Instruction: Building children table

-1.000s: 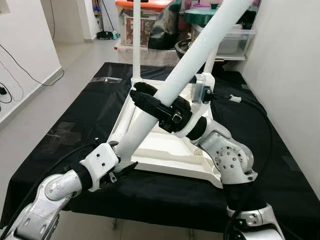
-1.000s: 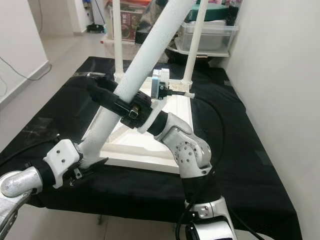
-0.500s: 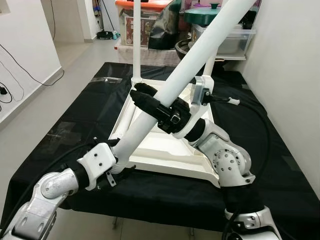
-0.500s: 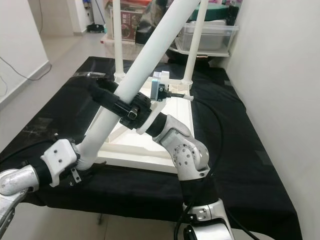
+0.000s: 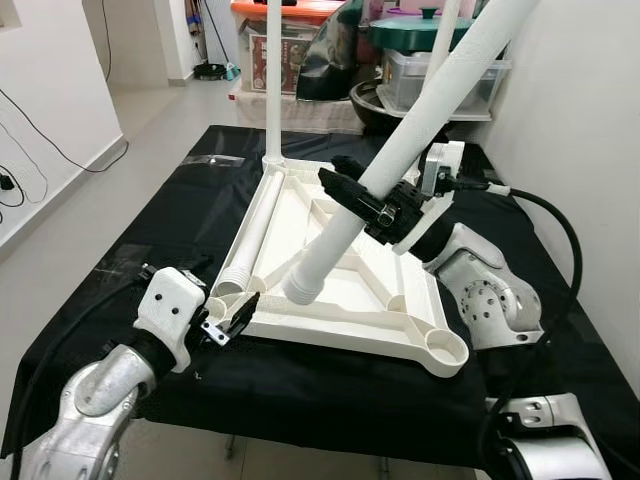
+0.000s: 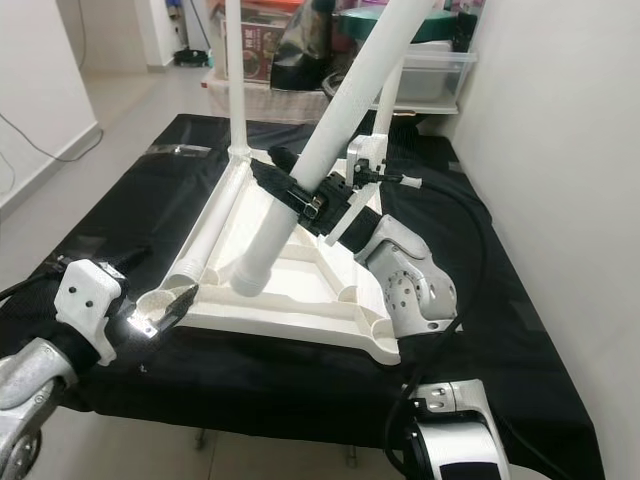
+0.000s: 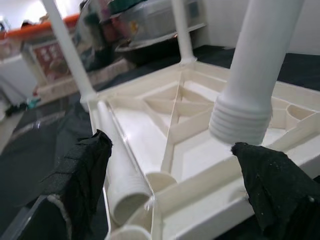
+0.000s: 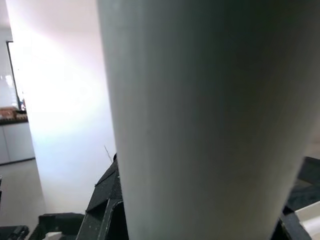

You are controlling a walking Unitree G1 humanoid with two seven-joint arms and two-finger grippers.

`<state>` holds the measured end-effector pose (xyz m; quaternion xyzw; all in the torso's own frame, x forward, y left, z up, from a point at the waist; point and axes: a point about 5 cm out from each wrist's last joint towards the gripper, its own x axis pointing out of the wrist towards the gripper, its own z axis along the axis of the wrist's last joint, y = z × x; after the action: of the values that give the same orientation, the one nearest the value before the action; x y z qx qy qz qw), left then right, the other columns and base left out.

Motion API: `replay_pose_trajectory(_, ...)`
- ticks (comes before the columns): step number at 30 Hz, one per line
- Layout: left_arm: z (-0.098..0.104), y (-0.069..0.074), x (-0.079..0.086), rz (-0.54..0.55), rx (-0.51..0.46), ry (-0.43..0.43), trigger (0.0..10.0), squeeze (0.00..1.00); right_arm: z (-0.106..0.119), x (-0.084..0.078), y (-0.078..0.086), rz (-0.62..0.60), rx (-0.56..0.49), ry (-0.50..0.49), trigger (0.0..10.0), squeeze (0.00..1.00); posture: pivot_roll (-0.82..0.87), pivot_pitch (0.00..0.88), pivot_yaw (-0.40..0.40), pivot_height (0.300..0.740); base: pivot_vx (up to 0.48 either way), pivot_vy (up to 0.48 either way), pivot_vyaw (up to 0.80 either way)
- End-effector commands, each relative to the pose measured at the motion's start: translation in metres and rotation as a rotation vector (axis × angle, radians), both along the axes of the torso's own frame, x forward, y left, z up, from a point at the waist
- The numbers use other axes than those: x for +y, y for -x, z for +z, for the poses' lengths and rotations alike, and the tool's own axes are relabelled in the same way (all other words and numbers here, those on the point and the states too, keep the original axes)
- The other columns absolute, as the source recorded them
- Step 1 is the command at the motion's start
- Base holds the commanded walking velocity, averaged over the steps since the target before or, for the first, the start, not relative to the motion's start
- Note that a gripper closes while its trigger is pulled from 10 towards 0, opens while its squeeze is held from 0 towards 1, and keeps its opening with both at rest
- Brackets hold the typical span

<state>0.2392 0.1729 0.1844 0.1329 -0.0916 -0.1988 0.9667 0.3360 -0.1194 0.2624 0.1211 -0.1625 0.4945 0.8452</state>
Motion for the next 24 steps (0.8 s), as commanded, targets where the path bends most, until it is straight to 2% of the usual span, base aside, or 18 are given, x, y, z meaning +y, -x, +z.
replay_pose_trajectory(1,-0.003,0.001,-0.002,0.006,0.022,0.022,10.0,0.0,0.003,-0.002,0.002,0.015,-0.028,0.005,0.0,0.0,0.14,0.0,-0.067,0.74,0.0,0.0,0.0)
replay_pose_trajectory(3,-0.006,0.004,-0.006,-0.005,0.037,0.027,10.0,0.0,0.004,-0.006,0.005,0.056,-0.046,0.03,0.0,0.0,0.14,0.0,-0.068,0.74,0.0,0.0,0.0)
replay_pose_trajectory(4,-0.01,0.007,-0.009,-0.018,0.059,0.022,10.0,0.0,0.006,-0.014,0.005,0.095,-0.055,0.07,0.0,0.0,0.14,0.0,-0.07,0.74,0.0,0.0,0.0)
replay_pose_trajectory(8,-0.013,0.01,-0.011,-0.028,0.074,0.017,10.0,0.0,0.007,-0.02,0.005,0.12,-0.059,0.097,0.0,0.0,0.14,0.0,-0.07,0.74,0.0,0.0,0.0)
replay_pose_trajectory(9,-0.019,0.015,-0.01,-0.042,0.102,-0.006,10.0,0.0,0.014,-0.035,0.0,0.142,-0.062,0.154,0.0,0.0,0.14,0.0,-0.088,0.74,0.0,0.0,0.0)
replay_pose_trajectory(10,-0.019,0.015,-0.01,-0.042,0.102,-0.006,10.0,0.0,0.014,-0.035,0.0,0.142,-0.062,0.154,0.0,0.0,0.14,0.0,-0.088,0.74,0.0,0.0,0.0)
replay_pose_trajectory(12,-0.027,0.018,-0.004,-0.021,0.139,-0.008,10.0,0.0,0.027,-0.057,-0.005,0.149,-0.057,0.232,0.0,0.0,0.13,0.0,-0.091,0.74,0.0,0.0,0.0)
replay_pose_trajectory(14,-0.028,0.018,-0.004,-0.009,0.142,0.005,10.0,0.0,0.03,-0.062,-0.006,0.138,-0.051,0.248,0.0,0.0,0.13,0.0,-0.091,0.74,0.0,0.0,0.0)
replay_pose_trajectory(16,-0.027,0.017,-0.005,0.01,0.14,0.031,10.0,0.0,0.025,-0.059,-0.008,0.091,-0.035,0.257,0.0,0.0,0.13,0.0,-0.091,0.74,0.0,0.0,0.0)
replay_pose_trajectory(17,-0.027,0.015,-0.007,0.028,0.136,0.046,10.0,0.0,0.016,-0.055,-0.012,0.005,-0.014,0.262,6.8,0.0,0.13,0.0,-0.091,0.74,0.0,0.0,0.0)
replay_pose_trajectory(18,-0.026,0.015,-0.009,0.038,0.135,0.053,10.0,0.0,0.01,-0.051,-0.014,-0.055,-0.001,0.264,6.8,0.0,0.13,0.0,-0.091,0.74,0.0,0.0,0.0)
replay_pose_trajectory(19,-0.027,0.013,-0.009,0.062,0.134,0.053,10.0,0.0,0.002,-0.047,-0.021,-0.158,0.066,0.226,10.0,0.0,0.13,0.0,-0.085,0.74,0.0,0.0,0.0)
replay_pose_trajectory(20,-0.027,0.013,-0.009,0.062,0.134,0.053,10.0,0.0,0.002,-0.047,-0.021,-0.158,0.066,0.226,10.0,0.0,0.13,0.0,-0.085,0.74,0.0,0.0,0.0)
replay_pose_trajectory(21,-0.027,0.011,-0.008,0.086,0.13,0.056,10.0,0.0,-0.009,-0.044,-0.028,-0.267,0.183,0.18,10.0,0.0,0.13,0.0,-0.08,0.74,0.0,0.0,0.0)
replay_pose_trajectory(23,-0.027,0.011,-0.008,0.086,0.13,0.056,10.0,0.0,-0.009,-0.044,-0.028,-0.267,0.183,0.18,10.0,0.0,0.13,0.0,-0.08,0.74,0.0,0.0,0.0)
replay_pose_trajectory(24,-0.027,0.009,-0.007,0.111,0.123,0.058,10.0,0.0,-0.02,-0.041,-0.034,-0.345,0.293,0.162,10.0,0.0,0.13,0.0,-0.08,0.74,0.0,0.0,0.0)
